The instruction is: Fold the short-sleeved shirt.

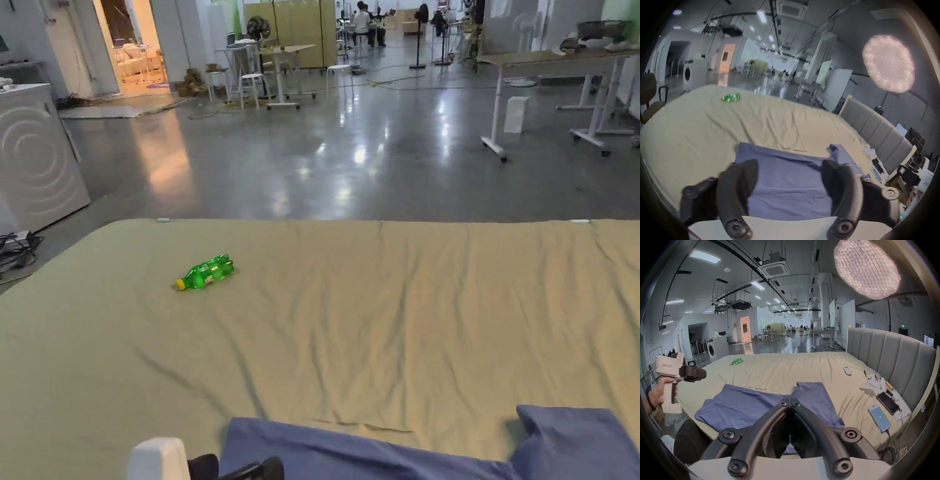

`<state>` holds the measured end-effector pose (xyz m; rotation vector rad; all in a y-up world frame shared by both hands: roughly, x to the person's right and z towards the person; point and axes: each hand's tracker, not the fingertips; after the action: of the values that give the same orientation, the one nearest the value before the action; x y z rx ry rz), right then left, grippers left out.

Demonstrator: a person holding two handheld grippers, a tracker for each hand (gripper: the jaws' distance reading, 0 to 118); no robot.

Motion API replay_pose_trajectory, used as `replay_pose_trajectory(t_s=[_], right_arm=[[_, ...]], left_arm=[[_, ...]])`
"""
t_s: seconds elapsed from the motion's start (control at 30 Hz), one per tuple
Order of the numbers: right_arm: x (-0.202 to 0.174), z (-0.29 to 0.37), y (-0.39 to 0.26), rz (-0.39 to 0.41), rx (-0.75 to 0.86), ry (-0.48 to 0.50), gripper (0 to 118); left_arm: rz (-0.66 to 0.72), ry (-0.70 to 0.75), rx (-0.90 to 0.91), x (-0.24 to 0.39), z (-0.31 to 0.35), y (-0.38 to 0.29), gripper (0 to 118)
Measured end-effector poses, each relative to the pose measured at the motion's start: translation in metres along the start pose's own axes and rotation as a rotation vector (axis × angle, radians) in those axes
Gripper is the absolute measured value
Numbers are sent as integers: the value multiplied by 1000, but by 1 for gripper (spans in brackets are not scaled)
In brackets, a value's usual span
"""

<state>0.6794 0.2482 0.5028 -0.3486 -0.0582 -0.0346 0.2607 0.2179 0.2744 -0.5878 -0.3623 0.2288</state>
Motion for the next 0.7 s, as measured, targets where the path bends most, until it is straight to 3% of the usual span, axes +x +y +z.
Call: replay_pose_trajectory(t_s=[0.23,0.3,0.4,0.5,0.53,0.57,0.6,0.7], right_arm=[[11,-19,-12,-36,-95,-16,0],[15,-21,-15,-50,-124,-18,0],[18,-19,-22,-68,-152,-20,0],[20,-19,-28,-67,-187,-34,0],[21,-20,-30,-65,-197,-37,0],[22,-20,-32,-64,-206,-39,0],[23,-21,-34,-66,-212,-39,0],[27,-28,-36,-74,-228,-35,0]], left_arm=[[28,157,-182,-64,-137,17,86],[13,233,-250,-74,-169,23,81],[-33,288,-299,-75,-192,22,74],[-48,253,-348,-64,-199,19,71],[-84,265,-377,-57,-202,15,65],[-140,273,-401,-57,-206,13,45],[-202,291,-398,-49,-207,9,35],[-233,283,-398,-38,-208,10,16]])
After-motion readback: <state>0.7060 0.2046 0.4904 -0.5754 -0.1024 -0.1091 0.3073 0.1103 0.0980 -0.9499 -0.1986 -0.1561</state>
